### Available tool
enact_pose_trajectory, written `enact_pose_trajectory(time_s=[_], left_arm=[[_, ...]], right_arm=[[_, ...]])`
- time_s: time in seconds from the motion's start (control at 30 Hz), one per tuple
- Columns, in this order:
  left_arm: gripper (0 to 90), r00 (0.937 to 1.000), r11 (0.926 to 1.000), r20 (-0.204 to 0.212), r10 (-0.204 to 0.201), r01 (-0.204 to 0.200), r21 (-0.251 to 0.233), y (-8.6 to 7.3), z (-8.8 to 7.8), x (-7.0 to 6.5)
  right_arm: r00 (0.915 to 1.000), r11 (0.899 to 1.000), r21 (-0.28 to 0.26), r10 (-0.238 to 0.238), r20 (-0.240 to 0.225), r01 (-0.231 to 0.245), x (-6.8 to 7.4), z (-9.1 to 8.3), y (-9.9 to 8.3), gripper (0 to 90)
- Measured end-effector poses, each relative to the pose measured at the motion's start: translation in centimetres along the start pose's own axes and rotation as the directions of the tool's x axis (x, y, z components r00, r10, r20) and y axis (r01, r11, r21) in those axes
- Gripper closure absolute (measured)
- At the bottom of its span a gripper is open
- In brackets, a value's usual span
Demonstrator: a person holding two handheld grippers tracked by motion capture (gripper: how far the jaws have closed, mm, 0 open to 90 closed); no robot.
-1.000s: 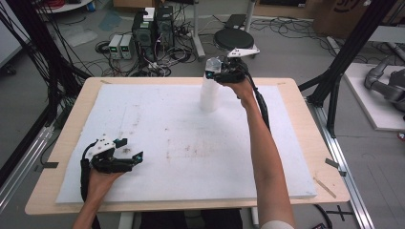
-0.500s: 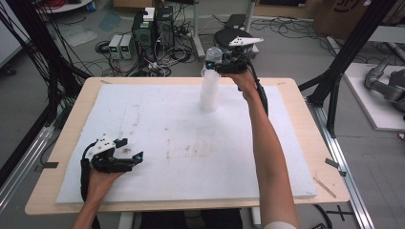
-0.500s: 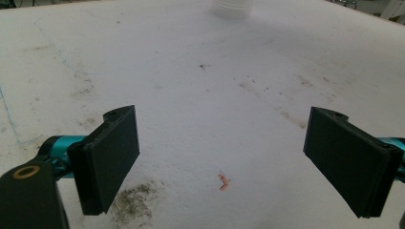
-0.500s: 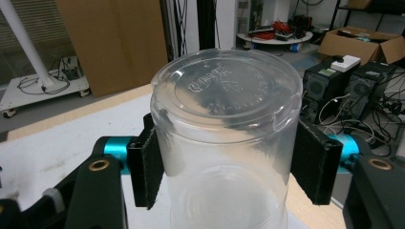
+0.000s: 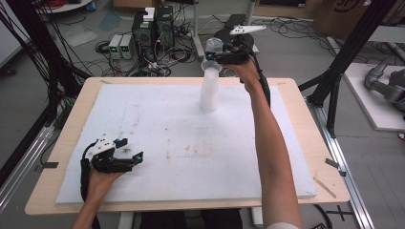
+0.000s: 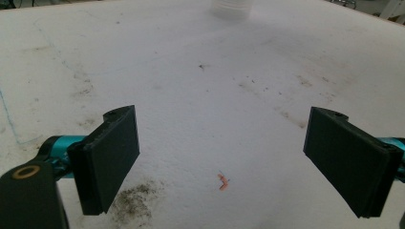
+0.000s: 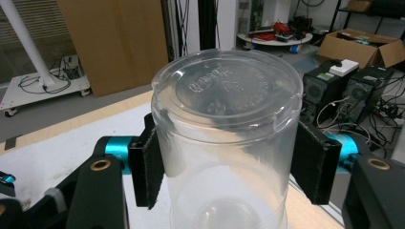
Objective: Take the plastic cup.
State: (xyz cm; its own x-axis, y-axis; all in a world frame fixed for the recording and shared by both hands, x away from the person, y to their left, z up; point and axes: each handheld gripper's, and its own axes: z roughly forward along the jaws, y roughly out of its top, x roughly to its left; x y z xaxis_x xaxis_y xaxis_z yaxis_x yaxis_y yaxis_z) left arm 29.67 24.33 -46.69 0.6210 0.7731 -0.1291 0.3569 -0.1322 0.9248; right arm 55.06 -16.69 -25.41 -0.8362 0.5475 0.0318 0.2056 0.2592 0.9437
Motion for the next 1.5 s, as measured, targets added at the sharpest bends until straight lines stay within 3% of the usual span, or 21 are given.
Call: enact_pose_trajectory(time_s=[0.13, 0.27, 0.3, 0.53, 0.57, 0.7, 0.8, 0.97, 1.1, 1.33, 1.5], left_arm=[[11.8, 1.0, 1.0, 0.001, 0.0, 0.0, 0.0, 0.0, 0.0, 0.0], [11.7, 1.0, 1.0, 0.002, 0.0, 0.0, -0.001, 0.0, 0.0, 0.0], [11.8, 1.0, 1.0, 0.001, 0.001, -0.001, -0.001, 0.0, 0.0, 0.0], [11.8, 1.0, 1.0, 0.001, 0.0, 0.0, -0.001, 0.0, 0.0, 0.0], [11.8, 1.0, 1.0, 0.0, -0.002, 0.002, -0.001, 0.0, 0.0, 0.0], [11.8, 1.0, 1.0, -0.002, -0.002, 0.002, 0.003, 0.0, 0.0, 0.0], [11.8, 1.0, 1.0, -0.004, -0.003, 0.003, 0.004, 0.0, 0.0, 0.0], [11.8, 1.0, 1.0, 0.002, -0.007, 0.007, 0.002, 0.0, -0.1, 0.1], [11.8, 0.9998, 0.9998, 0.007, -0.021, 0.021, -0.004, 0.0, -0.1, 0.2], [11.8, 0.9998, 0.9998, 0.004, -0.02, 0.021, -0.006, 0.0, -0.1, 0.1], [11.8, 0.9999, 0.9999, 0.005, -0.01, 0.01, -0.014, 0.0, -0.2, 0.1]], right_arm=[[1.0, 1.0, 0.006, 0.005, -0.002, -0.005, 0.0, -0.2, 0.0, 36.5], [0.9994, 1.0, 0.001, 0.01, -0.033, -0.01, 0.5, -0.7, -0.3, 36.6], [0.9982, 1.0, -0.003, 0.007, -0.059, -0.007, 0.8, -1.1, -0.7, 36.6], [0.9942, 0.999, -0.026, 0.019, -0.106, -0.022, 1.9, -3.5, -1.8, 36.9], [0.9921, 1.0, -0.027, 0.01, -0.125, -0.014, 2.7, -4.5, -2.1, 37.0], [0.9875, 0.999, -0.03, 0.019, -0.156, -0.024, 3.9, -6.0, -2.5, 37.2], [0.9842, 1.0, -0.03, -0.002, -0.177, -0.003, 5.2, -7.1, -3.2, 37.2], [0.9793, 0.999, -0.037, -0.014, -0.202, 0.006, 7.3, -8.4, -4.7, 37.3], [0.9703, 0.999, -0.051, -0.014, -0.242, 0.002, 9.3, -9.3, -6.4, 37.5], [0.9606, 0.998, -0.066, -0.02, -0.277, 0.001, 11.3, -9.9, -8.6, 37.5], [0.9509, 0.998, -0.068, -0.019, -0.309, -0.002, 13.6, -9.8, -11.4, 37.6]])
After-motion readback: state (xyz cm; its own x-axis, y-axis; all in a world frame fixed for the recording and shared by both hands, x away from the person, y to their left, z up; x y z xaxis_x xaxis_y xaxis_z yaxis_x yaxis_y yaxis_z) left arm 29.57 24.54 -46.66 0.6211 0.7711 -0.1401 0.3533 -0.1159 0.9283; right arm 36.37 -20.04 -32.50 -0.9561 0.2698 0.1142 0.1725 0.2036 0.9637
